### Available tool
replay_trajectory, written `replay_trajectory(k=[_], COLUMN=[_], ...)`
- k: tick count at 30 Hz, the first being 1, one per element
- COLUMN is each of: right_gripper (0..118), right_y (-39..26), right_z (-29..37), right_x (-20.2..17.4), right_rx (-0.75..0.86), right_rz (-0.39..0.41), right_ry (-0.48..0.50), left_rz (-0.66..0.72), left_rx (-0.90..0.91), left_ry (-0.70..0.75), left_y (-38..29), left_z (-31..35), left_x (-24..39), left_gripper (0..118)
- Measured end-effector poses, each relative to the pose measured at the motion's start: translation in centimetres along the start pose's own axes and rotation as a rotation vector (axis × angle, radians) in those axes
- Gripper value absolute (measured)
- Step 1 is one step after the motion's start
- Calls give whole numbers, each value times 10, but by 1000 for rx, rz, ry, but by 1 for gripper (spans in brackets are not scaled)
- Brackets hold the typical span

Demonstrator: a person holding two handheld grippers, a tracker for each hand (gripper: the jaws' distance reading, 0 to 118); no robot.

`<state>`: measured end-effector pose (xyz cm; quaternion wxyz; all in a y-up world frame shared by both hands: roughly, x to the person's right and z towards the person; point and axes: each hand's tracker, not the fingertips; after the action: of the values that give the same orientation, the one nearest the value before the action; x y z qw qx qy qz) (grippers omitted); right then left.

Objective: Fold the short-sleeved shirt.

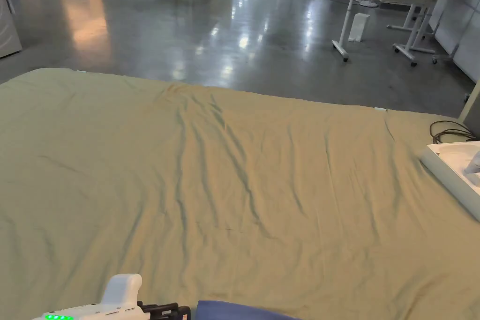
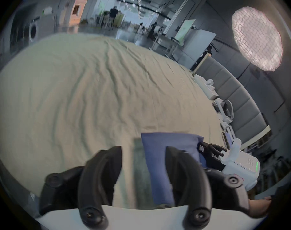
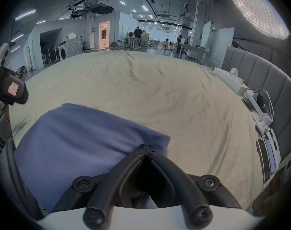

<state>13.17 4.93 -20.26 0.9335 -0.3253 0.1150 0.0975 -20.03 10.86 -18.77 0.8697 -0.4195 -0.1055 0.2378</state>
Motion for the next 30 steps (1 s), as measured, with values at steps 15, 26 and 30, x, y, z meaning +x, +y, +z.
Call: replay_trajectory(k=[15, 26, 30], right_gripper=[0, 0, 0], right_y=[3, 2, 9], right_z=[0, -1, 4], right_x=[8, 11, 11], right_rx=[-18, -13, 7], right_rz=[-48, -65, -70], right_ry=[35, 49, 31], left_rz=[414, 266, 264], left_rx=[-291, -309, -290], left_ry=[-553, -413, -410], left_y=[-17, -14, -9], left_z=[-102, -100, -87], left_x=[-53, -22, -14], left_gripper=[65, 28, 22])
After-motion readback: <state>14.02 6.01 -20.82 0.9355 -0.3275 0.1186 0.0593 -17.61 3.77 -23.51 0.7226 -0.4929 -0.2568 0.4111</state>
